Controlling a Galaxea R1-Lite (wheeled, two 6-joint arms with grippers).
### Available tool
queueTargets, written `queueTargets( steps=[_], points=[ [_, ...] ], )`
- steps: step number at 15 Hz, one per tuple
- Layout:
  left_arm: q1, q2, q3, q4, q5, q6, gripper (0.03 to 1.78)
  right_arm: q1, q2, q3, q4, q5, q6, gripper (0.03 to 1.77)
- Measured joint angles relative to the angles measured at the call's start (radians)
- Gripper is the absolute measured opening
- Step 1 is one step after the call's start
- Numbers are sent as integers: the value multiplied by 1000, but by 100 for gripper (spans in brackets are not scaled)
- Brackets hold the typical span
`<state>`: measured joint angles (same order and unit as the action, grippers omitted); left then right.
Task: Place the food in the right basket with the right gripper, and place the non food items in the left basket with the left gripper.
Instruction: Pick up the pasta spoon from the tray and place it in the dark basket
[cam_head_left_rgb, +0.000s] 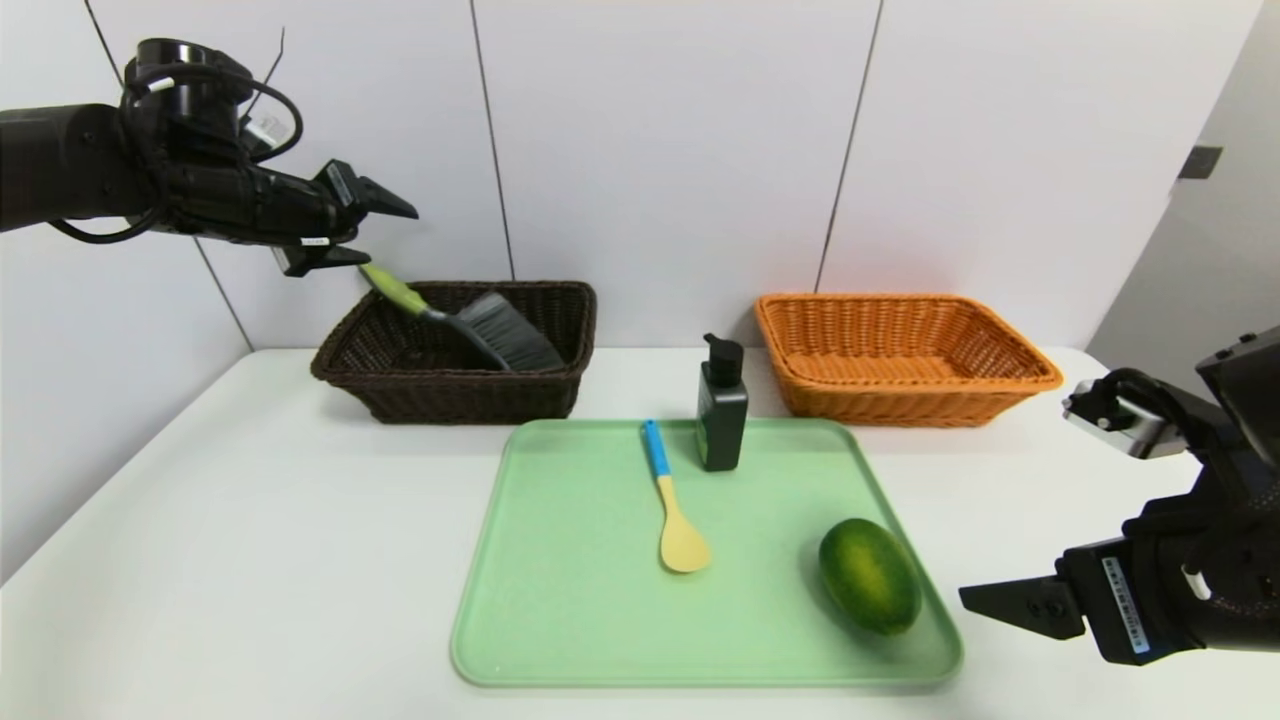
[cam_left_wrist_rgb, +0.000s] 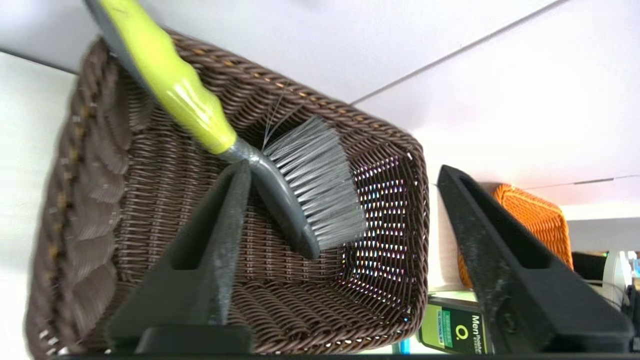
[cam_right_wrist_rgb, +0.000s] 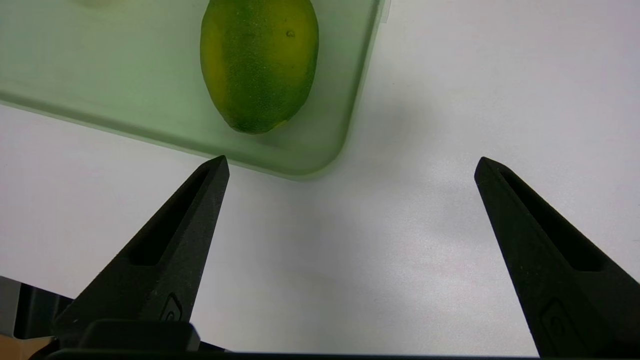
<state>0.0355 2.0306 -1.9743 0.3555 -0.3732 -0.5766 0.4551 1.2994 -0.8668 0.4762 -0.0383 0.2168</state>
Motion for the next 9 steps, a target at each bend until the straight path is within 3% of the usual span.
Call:
queueTargets(
  steps=[4, 9],
  points=[
    [45, -61, 9, 29, 11, 2, 149, 0, -3, 1, 0, 0, 1, 170],
    [66, -197, 13, 189, 87, 7, 159, 0, -13, -3, -1, 0, 1, 170]
  ],
)
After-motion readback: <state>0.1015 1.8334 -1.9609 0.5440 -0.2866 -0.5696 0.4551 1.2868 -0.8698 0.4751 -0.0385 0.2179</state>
